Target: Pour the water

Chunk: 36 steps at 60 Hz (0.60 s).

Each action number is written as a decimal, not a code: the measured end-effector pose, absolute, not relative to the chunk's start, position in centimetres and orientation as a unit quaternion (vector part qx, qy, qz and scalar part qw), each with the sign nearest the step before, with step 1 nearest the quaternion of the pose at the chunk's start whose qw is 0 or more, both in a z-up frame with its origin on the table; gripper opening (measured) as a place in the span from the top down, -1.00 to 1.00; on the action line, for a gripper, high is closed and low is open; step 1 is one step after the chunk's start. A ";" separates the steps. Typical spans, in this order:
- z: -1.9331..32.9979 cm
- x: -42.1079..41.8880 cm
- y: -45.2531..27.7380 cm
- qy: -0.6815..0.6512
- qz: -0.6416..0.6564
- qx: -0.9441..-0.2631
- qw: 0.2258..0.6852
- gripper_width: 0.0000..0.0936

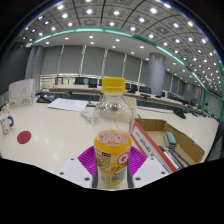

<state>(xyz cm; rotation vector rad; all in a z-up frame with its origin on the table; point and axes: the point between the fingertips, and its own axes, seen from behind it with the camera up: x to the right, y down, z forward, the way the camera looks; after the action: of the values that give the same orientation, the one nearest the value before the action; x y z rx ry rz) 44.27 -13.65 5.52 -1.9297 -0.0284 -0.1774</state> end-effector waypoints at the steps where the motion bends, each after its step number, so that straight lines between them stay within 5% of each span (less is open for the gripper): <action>1: 5.7 44.2 -13.7 -0.014 -0.081 -0.821 0.565 0.15; 18: 15.4 39.2 -11.7 -0.112 -0.232 -0.778 0.574 0.15; 36: 24.8 18.9 -9.1 -0.353 -0.402 -0.636 0.557 0.15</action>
<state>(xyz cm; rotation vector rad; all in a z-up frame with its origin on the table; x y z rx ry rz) 18.89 -9.11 24.80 -1.5000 -0.8323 -0.9493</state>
